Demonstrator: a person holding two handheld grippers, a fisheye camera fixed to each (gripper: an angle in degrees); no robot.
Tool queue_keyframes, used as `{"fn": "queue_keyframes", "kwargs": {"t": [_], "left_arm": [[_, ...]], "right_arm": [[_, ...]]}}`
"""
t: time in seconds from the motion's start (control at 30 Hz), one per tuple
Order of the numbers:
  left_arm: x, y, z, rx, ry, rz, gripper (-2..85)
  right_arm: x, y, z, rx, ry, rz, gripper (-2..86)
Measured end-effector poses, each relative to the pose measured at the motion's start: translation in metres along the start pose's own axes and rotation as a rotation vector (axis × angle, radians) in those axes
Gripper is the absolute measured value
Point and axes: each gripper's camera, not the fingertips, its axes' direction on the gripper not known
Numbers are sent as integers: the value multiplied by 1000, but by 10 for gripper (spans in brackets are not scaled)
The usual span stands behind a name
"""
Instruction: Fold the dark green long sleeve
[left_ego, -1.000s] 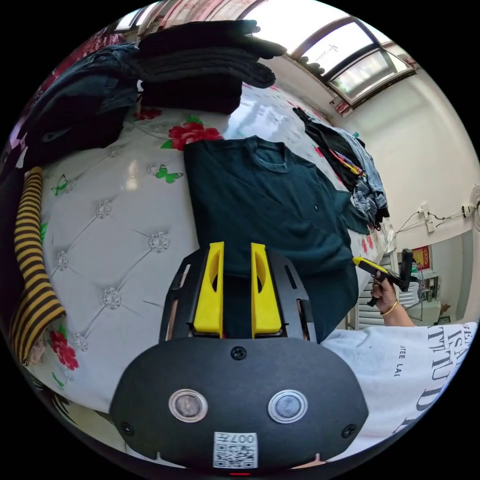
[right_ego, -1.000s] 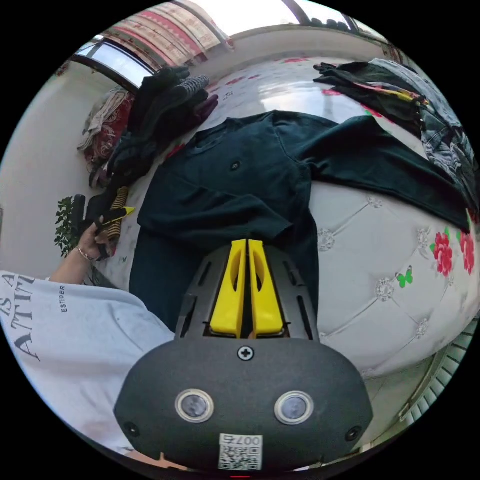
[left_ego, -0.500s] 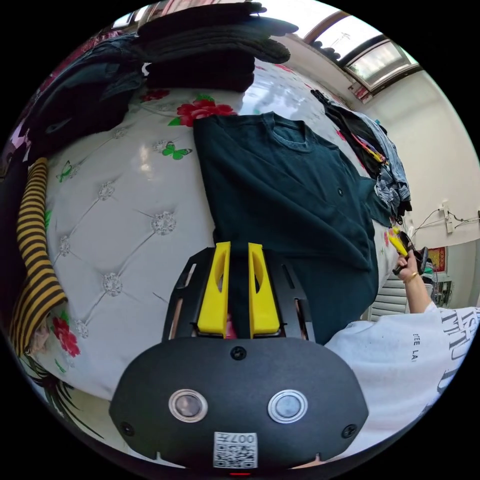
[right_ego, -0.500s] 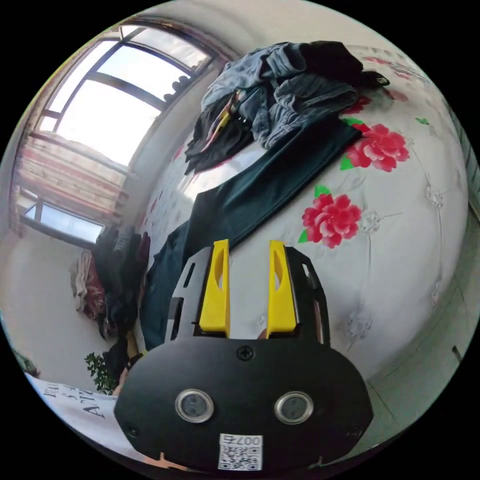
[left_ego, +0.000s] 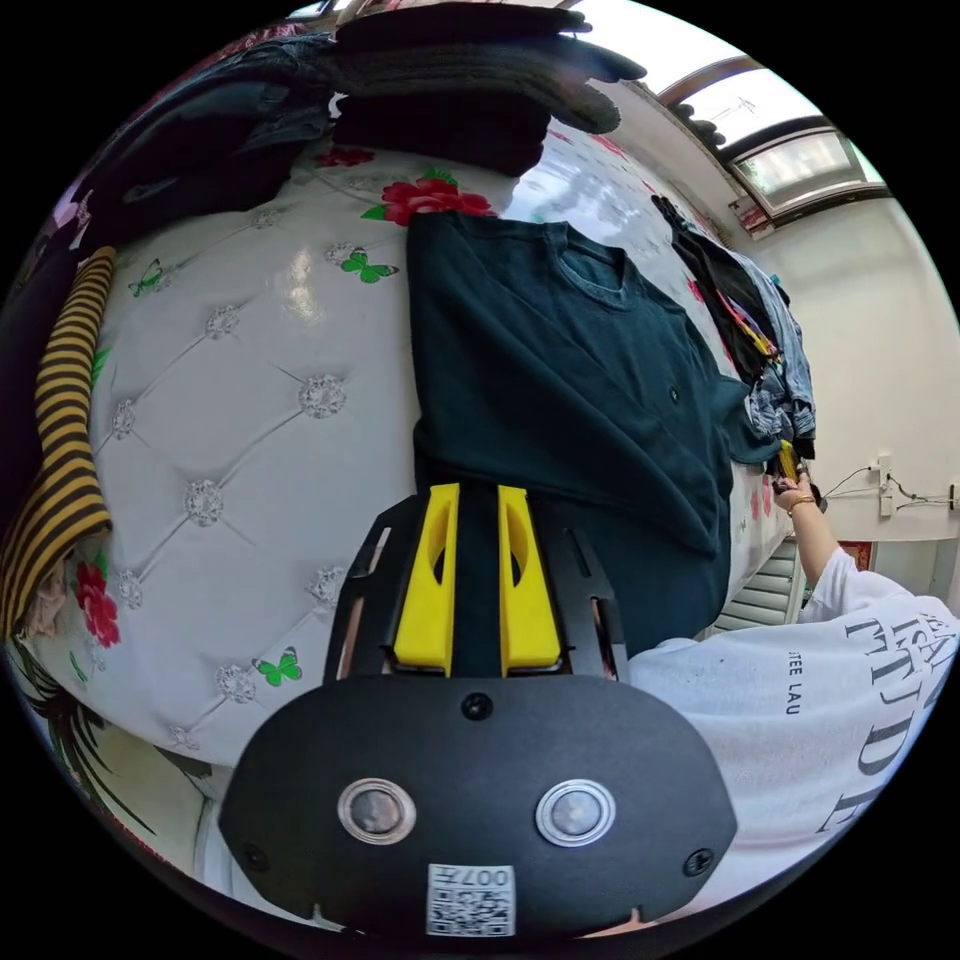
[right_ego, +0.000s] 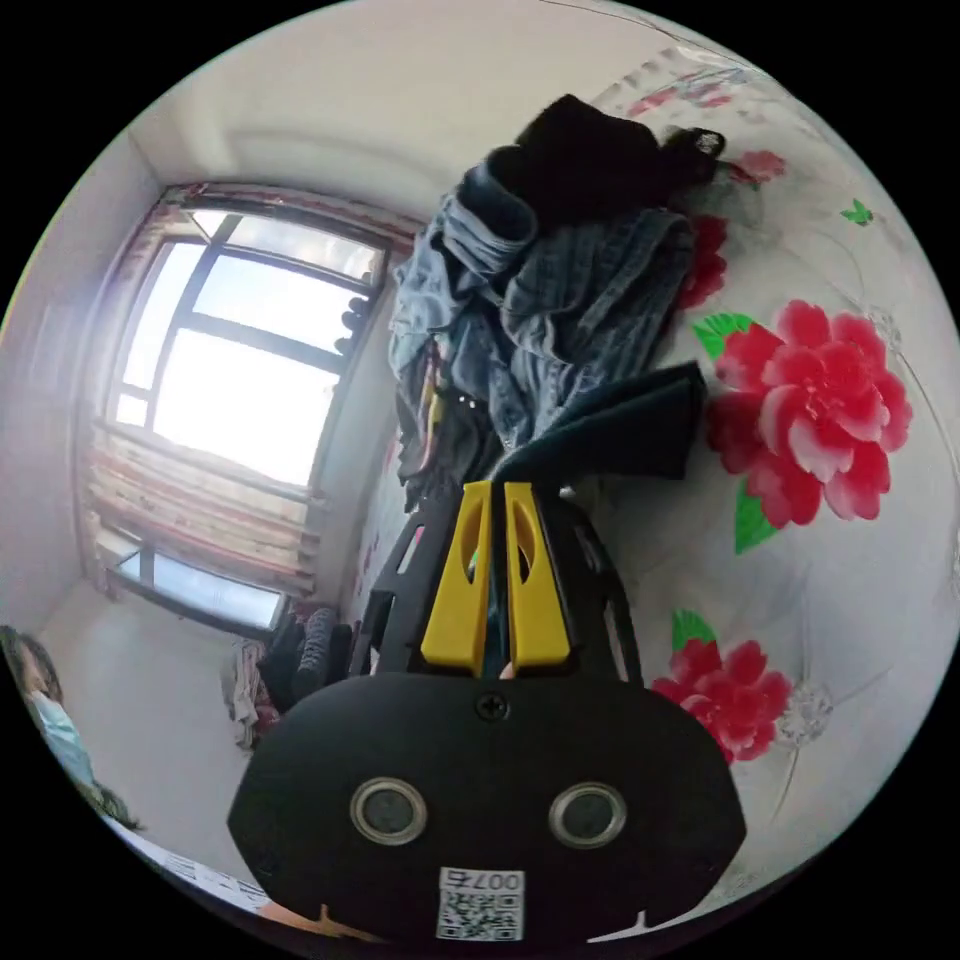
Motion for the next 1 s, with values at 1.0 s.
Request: {"fn": "queue_keyframes", "kwargs": {"t": [1.0], "left_arm": [[-11, 59, 8, 28, 161, 157, 70]], "right_arm": [[-192, 517, 73, -910, 312, -1085, 46]]}}
